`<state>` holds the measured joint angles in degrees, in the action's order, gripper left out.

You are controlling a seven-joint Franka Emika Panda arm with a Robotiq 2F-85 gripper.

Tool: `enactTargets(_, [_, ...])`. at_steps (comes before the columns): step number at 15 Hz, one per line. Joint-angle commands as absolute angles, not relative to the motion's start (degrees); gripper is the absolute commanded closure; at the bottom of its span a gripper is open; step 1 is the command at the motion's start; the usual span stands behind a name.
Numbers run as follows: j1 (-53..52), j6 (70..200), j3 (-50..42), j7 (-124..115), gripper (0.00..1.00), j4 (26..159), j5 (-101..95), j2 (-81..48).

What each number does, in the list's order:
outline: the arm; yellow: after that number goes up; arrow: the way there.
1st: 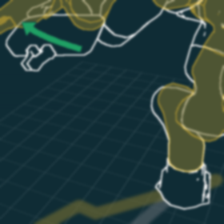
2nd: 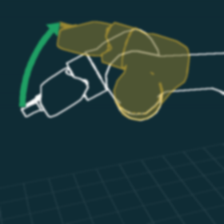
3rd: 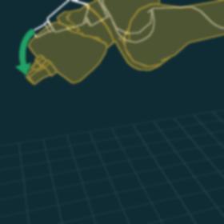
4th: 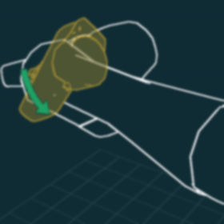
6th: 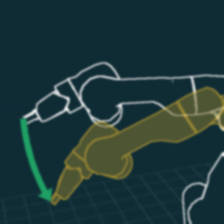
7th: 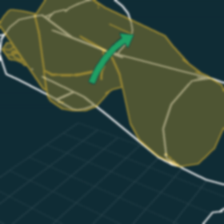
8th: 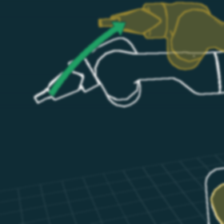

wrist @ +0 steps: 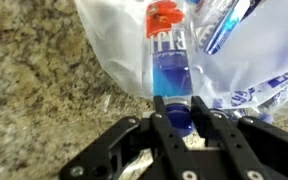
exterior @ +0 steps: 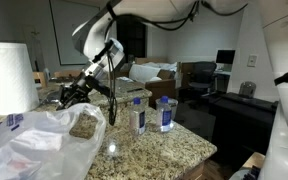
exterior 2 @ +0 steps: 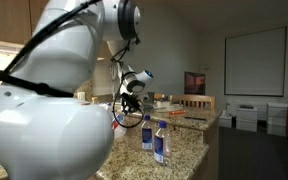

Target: Put the plastic bottles in the plastic bag

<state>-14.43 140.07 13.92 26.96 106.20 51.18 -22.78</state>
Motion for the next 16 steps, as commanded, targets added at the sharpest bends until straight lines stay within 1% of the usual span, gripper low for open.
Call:
enactTargets(1, [-12.2, 130.0, 16.9, 27.5, 0.92, 95.1, 49.6, -34.1])
enactTargets(4, [-10.7, 117.2, 16.8, 25.9, 0.92, 88.5, 47.2, -38.8])
enactTargets(6, [-9.9, 112.9, 15.6, 24.6, 0.92, 86.9, 45.7, -38.4])
enactTargets(11, [-7.0, 115.3, 10.3, 20.5, 0.92, 91.2, 40.5, -27.9])
enactTargets(16, [-5.3, 113.3, 8.6, 18.9, 0.92, 89.7, 33.1, -23.6])
